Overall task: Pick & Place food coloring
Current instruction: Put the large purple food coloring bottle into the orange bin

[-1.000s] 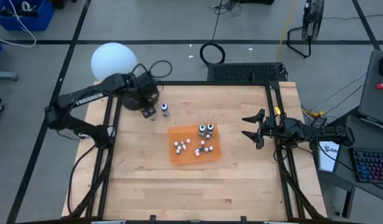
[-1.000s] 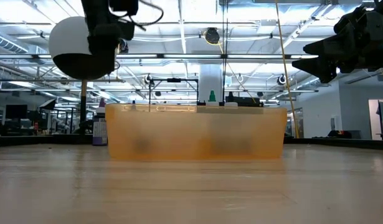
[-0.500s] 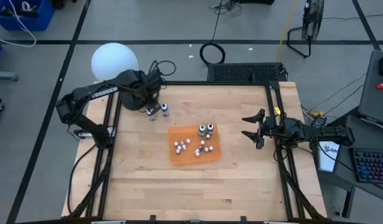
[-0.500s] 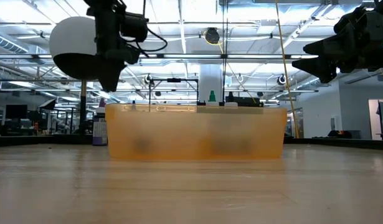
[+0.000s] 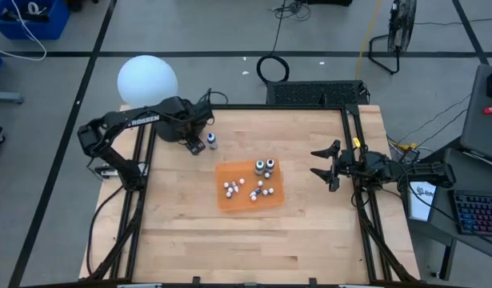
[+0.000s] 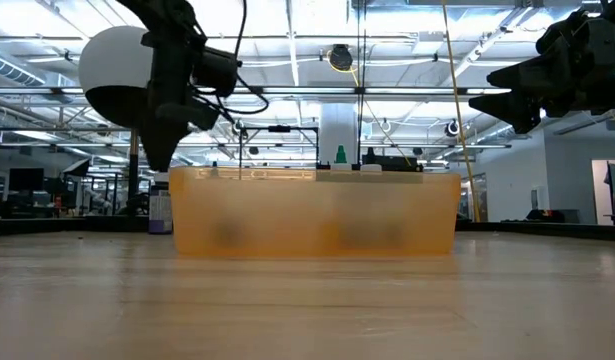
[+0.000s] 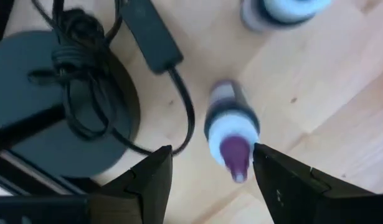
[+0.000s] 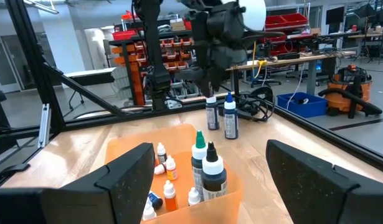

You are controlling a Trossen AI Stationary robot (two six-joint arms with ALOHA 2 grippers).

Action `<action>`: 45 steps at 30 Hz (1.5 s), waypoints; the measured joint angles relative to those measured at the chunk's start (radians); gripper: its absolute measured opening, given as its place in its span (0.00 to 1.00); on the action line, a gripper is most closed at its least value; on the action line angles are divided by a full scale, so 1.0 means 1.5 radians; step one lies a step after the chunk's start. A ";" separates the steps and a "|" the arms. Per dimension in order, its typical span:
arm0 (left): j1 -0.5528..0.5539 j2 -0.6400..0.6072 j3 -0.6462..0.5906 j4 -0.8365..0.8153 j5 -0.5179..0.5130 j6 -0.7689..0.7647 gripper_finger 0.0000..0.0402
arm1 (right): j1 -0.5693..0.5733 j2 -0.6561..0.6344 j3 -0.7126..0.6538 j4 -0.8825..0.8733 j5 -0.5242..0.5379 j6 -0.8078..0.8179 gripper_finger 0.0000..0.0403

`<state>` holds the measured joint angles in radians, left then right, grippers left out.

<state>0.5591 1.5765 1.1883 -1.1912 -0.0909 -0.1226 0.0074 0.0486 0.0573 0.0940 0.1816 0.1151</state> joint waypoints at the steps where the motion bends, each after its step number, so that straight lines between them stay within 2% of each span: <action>1: 0.000 -0.006 -0.011 0.002 0.001 0.000 0.56 | 0.000 0.000 0.000 0.000 0.000 0.000 0.73; 7: -0.004 -0.005 -0.065 0.068 0.031 0.020 0.56 | 0.000 0.000 0.000 0.000 0.000 0.000 0.73; 19: -0.001 -0.003 -0.132 0.115 0.031 0.039 0.56 | 0.000 0.000 0.000 0.000 0.000 0.000 0.73; 45: -0.002 -0.003 -0.134 0.167 0.049 0.061 0.56 | 0.000 0.000 0.000 0.000 0.000 0.000 0.73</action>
<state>0.5568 1.5726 0.9878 -0.9405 -0.0177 -0.0317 0.0072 0.0486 0.0574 0.0940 0.1814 0.1152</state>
